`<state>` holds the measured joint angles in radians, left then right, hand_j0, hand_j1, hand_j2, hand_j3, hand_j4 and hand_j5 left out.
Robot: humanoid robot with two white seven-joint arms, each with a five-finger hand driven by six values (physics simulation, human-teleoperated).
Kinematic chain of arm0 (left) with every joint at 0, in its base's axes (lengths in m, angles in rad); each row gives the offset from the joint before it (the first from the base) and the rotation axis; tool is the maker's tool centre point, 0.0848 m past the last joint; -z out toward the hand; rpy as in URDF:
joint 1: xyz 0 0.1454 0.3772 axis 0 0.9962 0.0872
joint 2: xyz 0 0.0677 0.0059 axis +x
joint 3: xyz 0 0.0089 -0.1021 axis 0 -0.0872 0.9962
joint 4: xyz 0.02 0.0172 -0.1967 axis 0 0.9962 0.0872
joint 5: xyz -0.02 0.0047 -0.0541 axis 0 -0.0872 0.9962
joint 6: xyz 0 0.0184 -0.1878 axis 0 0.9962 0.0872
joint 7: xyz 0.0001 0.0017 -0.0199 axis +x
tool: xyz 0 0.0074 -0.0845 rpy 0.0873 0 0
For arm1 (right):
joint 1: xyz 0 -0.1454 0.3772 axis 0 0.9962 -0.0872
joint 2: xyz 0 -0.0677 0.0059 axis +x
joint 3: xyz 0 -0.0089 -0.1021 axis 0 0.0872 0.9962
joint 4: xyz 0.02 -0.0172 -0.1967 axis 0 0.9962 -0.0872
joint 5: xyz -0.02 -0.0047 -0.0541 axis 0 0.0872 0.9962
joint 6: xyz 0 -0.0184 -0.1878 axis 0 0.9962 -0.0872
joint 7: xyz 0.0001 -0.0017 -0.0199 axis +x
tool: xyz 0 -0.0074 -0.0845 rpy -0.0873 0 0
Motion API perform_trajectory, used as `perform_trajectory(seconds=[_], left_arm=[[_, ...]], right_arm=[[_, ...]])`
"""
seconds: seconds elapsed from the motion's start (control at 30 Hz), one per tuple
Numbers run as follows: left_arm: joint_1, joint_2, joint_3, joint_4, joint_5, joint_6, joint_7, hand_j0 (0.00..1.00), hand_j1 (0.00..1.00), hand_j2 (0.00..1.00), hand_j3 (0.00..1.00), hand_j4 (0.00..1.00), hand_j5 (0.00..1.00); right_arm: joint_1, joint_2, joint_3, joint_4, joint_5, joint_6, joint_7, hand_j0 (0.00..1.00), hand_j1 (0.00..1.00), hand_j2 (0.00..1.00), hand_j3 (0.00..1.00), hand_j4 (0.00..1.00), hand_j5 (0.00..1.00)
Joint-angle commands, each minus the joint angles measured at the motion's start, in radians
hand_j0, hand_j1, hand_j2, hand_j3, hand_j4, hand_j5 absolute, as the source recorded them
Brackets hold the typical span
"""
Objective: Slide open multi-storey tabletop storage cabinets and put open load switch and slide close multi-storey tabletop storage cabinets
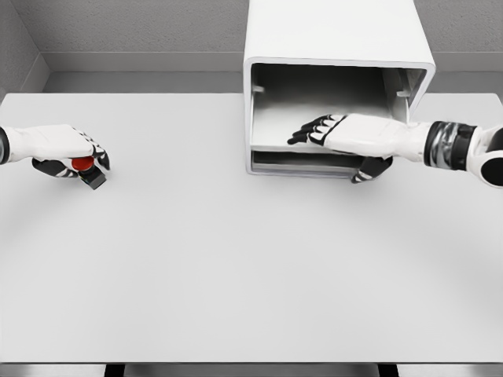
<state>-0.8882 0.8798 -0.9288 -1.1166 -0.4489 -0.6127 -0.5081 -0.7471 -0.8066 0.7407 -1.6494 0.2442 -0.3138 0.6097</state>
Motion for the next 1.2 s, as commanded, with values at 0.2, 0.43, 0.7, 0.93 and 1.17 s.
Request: perform_trajectory(seconds=[0.2,0.43,0.7,0.93,1.17], left_arm=[[-0.002,0.002,0.001,-0.002,0.002,0.002,-0.001,0.44,0.44,0.44,0.44,0.44,0.44],[-0.008,0.004,0.002,-0.005,0.007,0.002,-0.001,0.41,0.41,0.41,0.41,0.41,0.41],[-0.034,0.033,0.005,-0.052,0.042,0.002,0.002,0.41,0.41,0.41,0.41,0.41,0.41],[-0.048,0.105,0.005,-0.186,0.091,0.002,0.003,0.41,0.41,0.41,0.41,0.41,0.41],[-0.057,0.176,0.005,-0.341,0.148,0.002,0.003,0.41,0.41,0.41,0.41,0.41,0.41]], right_arm=[[0.035,-0.048,-0.029,-0.053,-0.016,-0.021,0.001,1.0,1.0,1.0,1.0,1.0,1.0],[0.077,-0.082,-0.069,-0.069,-0.017,-0.061,0.001,1.0,1.0,1.0,1.0,1.0,1.0],[0.1,-0.105,-0.07,-0.075,-0.025,-0.13,0.001,1.0,1.0,1.0,1.0,1.0,1.0],[0.16,-0.134,-0.141,-0.078,-0.039,-0.176,0.001,1.0,1.0,1.0,1.0,1.0,1.0],[0.16,-0.137,-0.142,-0.081,-0.054,-0.223,0.001,1.0,1.0,1.0,1.0,1.0,1.0]])
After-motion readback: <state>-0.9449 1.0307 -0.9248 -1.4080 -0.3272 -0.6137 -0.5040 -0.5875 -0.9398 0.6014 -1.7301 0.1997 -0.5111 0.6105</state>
